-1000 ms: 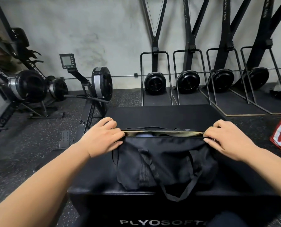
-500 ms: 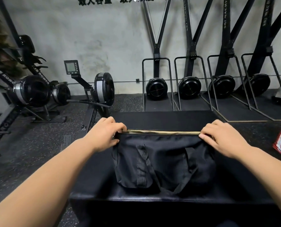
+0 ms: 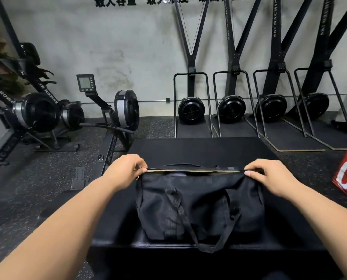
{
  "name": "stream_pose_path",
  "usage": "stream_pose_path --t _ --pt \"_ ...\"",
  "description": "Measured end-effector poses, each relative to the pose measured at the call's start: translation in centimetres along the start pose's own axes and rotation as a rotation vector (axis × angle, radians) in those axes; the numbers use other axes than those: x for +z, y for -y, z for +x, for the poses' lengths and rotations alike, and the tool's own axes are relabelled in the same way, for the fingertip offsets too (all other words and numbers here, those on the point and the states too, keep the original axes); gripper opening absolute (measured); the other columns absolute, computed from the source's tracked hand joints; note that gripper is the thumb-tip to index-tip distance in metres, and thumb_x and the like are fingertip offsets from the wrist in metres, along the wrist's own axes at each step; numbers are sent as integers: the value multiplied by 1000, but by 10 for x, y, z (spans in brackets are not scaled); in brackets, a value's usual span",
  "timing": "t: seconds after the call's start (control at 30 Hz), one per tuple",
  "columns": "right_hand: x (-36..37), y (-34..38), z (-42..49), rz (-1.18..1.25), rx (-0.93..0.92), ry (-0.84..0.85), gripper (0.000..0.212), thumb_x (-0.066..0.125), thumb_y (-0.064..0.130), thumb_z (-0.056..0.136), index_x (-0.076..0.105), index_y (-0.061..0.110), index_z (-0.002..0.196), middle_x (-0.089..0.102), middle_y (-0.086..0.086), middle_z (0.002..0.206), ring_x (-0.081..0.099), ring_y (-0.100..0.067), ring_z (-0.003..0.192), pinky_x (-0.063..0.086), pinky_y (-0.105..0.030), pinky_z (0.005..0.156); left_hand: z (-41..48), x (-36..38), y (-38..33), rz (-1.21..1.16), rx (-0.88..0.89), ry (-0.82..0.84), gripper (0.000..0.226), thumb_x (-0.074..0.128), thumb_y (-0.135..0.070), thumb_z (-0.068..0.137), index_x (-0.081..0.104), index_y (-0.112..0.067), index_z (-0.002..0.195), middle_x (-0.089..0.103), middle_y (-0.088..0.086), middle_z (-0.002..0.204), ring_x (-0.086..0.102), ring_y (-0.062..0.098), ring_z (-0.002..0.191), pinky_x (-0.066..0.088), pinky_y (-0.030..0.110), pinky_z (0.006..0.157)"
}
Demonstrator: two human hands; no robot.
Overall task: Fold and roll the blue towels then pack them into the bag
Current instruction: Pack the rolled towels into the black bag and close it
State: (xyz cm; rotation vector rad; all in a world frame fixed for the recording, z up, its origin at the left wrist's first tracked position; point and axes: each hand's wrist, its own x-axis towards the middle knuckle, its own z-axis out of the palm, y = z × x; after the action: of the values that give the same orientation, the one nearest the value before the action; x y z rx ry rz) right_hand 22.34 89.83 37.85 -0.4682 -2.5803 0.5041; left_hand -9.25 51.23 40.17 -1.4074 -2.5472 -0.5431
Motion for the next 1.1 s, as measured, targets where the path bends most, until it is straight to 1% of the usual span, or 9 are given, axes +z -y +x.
stream_pose_path --t 0.1,0.2,0.4,0.53,0.6,0.77,0.83,0.9,1.1 --pt "-5 7 5 56 22 -80 7 76 27 95 78 34 94 73 22 98 65 1 97 46 -26 89 3 -1 1 12 -19 -86 5 72 -29 99 75 -28 96 69 -10 95 65 19 92 53 40 85" --pt "-1 3 2 32 43 -8 12 77 28 94 75 39 90 73 22 96 66 1 95 43 -16 85 1 1 0 -42 2 -66 12 69 -42 99 74 -32 97 68 -13 96 64 15 92 53 39 84" --pt "2 0 -6 83 96 -44 11 79 28 92 77 39 91 73 22 97 66 -1 97 47 -29 90 -3 12 0 100 71 -61 14 79 -47 90 76 -34 94 67 -16 97 57 16 91 55 44 82" --pt "1 -2 -10 133 97 -23 16 82 27 90 78 40 99 74 23 102 65 5 98 45 -15 89 3 17 -15 90 43 -123 19 70 -50 96 76 -35 107 68 -12 113 58 23 109 52 47 94" --pt "-4 -7 -11 155 117 -21 21 83 29 89 78 40 106 74 20 102 66 3 97 43 -11 87 9 22 -35 67 75 -139 30 68 -54 96 73 -35 119 66 -10 122 55 23 118 49 46 101" --pt "-13 -9 -13 221 135 -13 25 81 26 91 78 36 114 76 16 99 69 1 96 49 -22 93 38 37 -115 -33 204 -86 41 68 -58 94 68 -37 129 64 -11 130 50 20 127 43 44 107" --pt "-15 -10 -16 206 141 7 26 81 24 91 77 35 115 75 19 102 68 3 95 46 -16 91 50 46 -148 -62 242 -65 43 68 -58 94 66 -37 131 63 -11 131 49 20 127 41 41 107" --pt "-16 -12 -19 189 162 18 29 82 23 90 75 38 115 74 22 104 66 4 94 44 -10 88 60 55 -180 -88 273 -55 44 68 -56 95 64 -36 134 63 -11 132 49 20 129 40 41 108" --pt "-14 -20 -23 214 228 -26 25 86 26 86 78 41 104 76 17 94 67 -3 81 49 -16 80 77 87 -260 -137 302 -51 47 68 -49 96 63 -30 138 64 -8 135 53 22 128 41 43 109"
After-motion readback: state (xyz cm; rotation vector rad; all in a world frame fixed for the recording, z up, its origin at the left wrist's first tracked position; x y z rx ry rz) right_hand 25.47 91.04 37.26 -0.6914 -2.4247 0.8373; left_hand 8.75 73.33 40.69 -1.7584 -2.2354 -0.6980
